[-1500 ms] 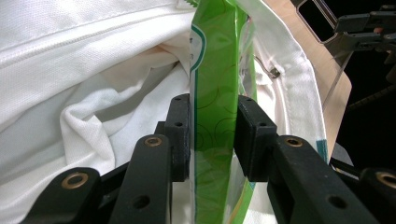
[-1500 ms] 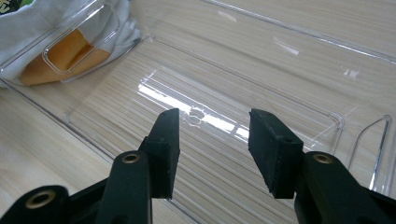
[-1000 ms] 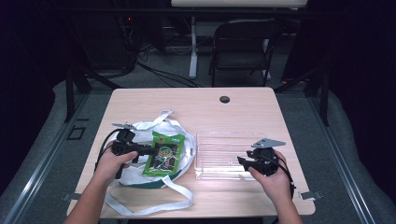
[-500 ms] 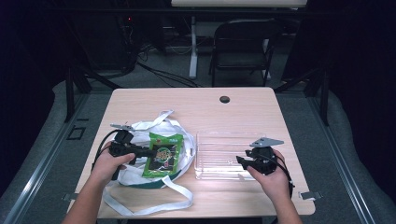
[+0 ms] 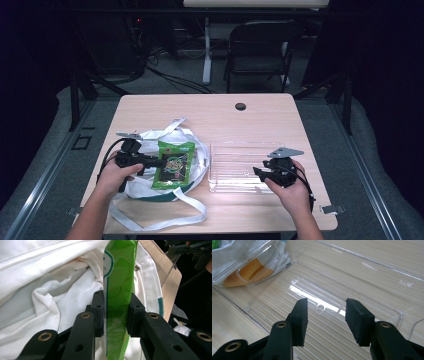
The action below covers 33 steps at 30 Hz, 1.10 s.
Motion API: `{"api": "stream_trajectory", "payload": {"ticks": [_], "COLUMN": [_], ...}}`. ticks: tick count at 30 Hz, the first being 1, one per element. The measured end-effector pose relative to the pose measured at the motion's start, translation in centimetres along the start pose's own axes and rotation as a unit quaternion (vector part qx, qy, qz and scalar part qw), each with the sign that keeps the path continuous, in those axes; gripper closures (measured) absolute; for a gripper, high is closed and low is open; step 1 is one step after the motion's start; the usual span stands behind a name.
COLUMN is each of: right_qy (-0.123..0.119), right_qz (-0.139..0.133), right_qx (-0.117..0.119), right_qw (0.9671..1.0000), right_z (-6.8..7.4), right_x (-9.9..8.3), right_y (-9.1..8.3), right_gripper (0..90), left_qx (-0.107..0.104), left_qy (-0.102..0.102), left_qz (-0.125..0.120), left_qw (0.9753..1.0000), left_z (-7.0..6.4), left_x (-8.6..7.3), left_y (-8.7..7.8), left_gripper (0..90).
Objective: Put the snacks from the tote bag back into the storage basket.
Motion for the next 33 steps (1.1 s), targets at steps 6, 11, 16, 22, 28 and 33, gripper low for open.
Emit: {"api": "stream_trajectory", "payload": {"ticks": [6, 11, 16, 22, 28, 33], "right_qy": [-0.006, -0.008, -0.02, -0.034, -0.046, -0.05], "right_qz": [0.002, 0.001, 0.005, 0.001, -0.008, 0.002], "right_qx": [-0.003, -0.006, -0.012, -0.017, -0.022, -0.017], "right_qw": [1.0, 1.0, 0.9997, 0.9993, 0.9987, 0.9986], "right_z": [0.0, 0.1, 0.1, 0.1, 0.1, 0.3], "right_x": [0.0, 0.0, -0.1, -0.1, 0.1, 0.0], "right_y": [0.0, 0.0, 0.0, -0.1, -0.1, -0.3], "right_gripper": [53.1, 53.2, 54.6, 55.4, 53.7, 58.5], "left_qx": [0.007, 0.011, 0.013, 0.013, 0.015, 0.015], "left_qy": [0.0, 0.003, 0.011, 0.016, 0.021, 0.024], "left_qz": [-0.02, -0.044, -0.06, -0.074, -0.094, -0.107], "left_qw": [0.9998, 0.999, 0.998, 0.997, 0.9953, 0.9939], "left_z": [0.0, -0.1, -0.3, -0.6, -0.7, -0.9], "left_x": [0.2, 0.5, 0.8, 1.0, 1.3, 1.4], "left_y": [-0.5, -1.0, -1.4, -1.8, -2.2, -2.4], "left_gripper": [72.7, 72.8, 72.8, 72.8, 72.9, 72.9]}}
Point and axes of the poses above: each handheld gripper's, and its own axes: y roughly forward along the jaws, x roughly out of its top, z roughly to its left, the point moved 3 cm from there along y, roughly forward along the jaws, and after that the axes turned 4 degrees about -y, right-handed, at the moved point
